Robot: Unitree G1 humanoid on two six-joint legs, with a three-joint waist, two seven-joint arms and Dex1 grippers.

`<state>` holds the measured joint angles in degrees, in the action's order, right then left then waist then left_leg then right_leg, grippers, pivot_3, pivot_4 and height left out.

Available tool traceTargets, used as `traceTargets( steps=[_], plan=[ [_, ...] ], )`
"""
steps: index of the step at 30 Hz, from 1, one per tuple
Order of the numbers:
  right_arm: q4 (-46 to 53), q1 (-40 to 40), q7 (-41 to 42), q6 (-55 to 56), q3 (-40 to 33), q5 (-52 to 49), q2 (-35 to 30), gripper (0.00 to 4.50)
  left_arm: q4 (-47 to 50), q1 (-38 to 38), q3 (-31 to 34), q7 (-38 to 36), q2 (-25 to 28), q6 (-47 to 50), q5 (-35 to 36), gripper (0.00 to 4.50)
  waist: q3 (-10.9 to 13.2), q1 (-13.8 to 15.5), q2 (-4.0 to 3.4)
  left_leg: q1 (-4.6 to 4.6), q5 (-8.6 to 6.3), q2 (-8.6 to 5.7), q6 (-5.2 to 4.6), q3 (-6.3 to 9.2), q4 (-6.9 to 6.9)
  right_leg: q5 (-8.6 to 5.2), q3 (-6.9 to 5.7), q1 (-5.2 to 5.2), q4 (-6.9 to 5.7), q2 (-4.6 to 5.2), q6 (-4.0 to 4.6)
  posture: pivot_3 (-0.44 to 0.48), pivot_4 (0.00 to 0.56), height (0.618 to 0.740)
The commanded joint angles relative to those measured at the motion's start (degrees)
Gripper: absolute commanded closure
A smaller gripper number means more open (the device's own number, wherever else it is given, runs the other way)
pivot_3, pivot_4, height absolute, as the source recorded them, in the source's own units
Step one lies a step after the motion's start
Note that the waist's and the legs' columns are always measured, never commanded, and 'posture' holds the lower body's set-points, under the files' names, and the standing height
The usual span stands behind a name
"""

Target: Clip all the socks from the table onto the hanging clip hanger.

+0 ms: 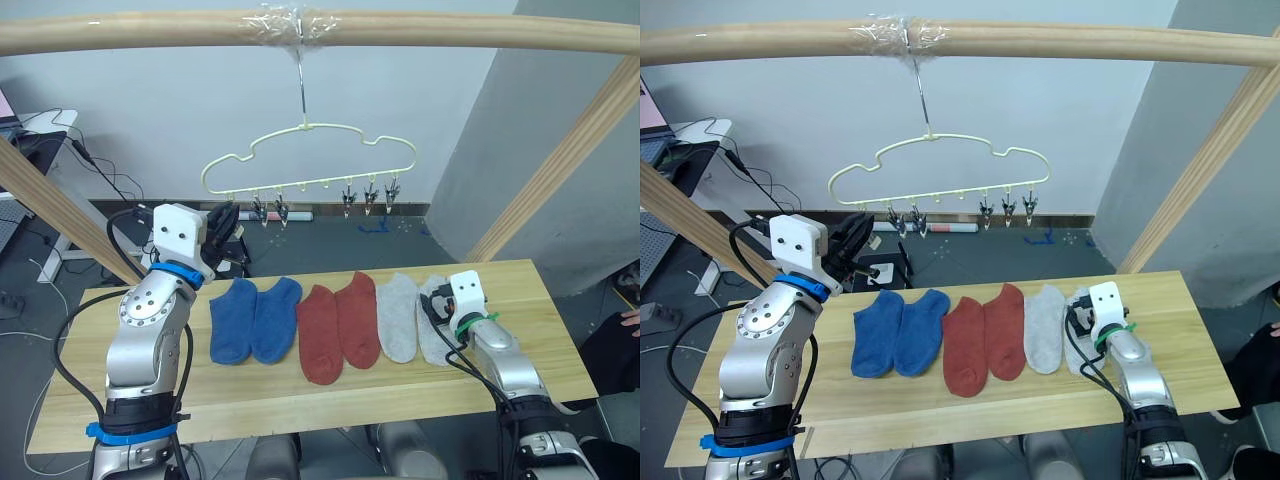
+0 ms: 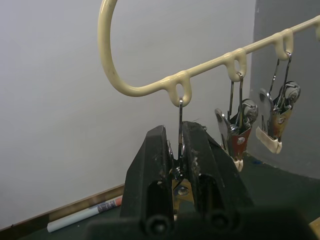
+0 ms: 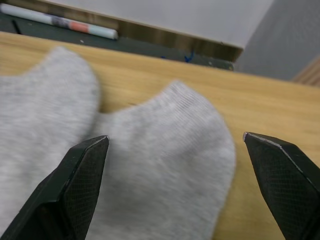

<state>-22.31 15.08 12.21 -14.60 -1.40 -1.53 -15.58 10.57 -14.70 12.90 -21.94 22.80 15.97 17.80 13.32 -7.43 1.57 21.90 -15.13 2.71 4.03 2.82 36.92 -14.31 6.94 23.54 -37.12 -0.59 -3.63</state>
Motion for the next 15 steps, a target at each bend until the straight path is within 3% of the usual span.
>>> traceTargets(
  steps=[1,2,5,15],
  plan=[
    [-1.56,0.54,0.79,-1.77,-0.87,-0.45,-0.54,0.00,1.61,0.49,0.95,-0.05,0.79,0.09,0.41,4.39,-0.01,0.00,0.01,0.00,0.00,0.00,0.00,0.00,0.00,0.01,0.00,0.00,0.00,0.00,0.01,-0.043,0.209,0.740],
    [-1.82,0.61,1.11,-1.80,-0.77,-0.45,-0.57,0.00,1.65,0.52,0.94,-0.07,0.81,0.12,0.41,4.39,-0.01,0.00,0.01,0.00,0.00,0.00,0.00,0.00,0.00,0.00,0.01,0.00,0.00,0.00,0.00,-0.043,0.209,0.740],
    [-2.04,0.86,1.20,-2.52,-0.53,-0.22,-0.36,0.56,1.70,0.67,0.86,-0.67,0.91,0.14,0.76,4.39,-0.01,0.00,0.02,-0.01,0.00,0.00,0.00,0.00,0.02,0.00,0.00,-0.01,-0.01,0.00,-0.01,-0.041,0.204,0.740],
    [-0.91,0.11,2.28,-3.41,0.32,0.24,-0.65,4.05,3.29,1.37,0.94,-4.32,1.76,2.52,4.43,4.39,-0.02,0.25,0.03,-0.01,0.00,0.00,0.00,0.00,0.02,0.00,-0.01,-0.02,-0.01,0.00,-0.02,-0.038,0.210,0.740]
  ],
)
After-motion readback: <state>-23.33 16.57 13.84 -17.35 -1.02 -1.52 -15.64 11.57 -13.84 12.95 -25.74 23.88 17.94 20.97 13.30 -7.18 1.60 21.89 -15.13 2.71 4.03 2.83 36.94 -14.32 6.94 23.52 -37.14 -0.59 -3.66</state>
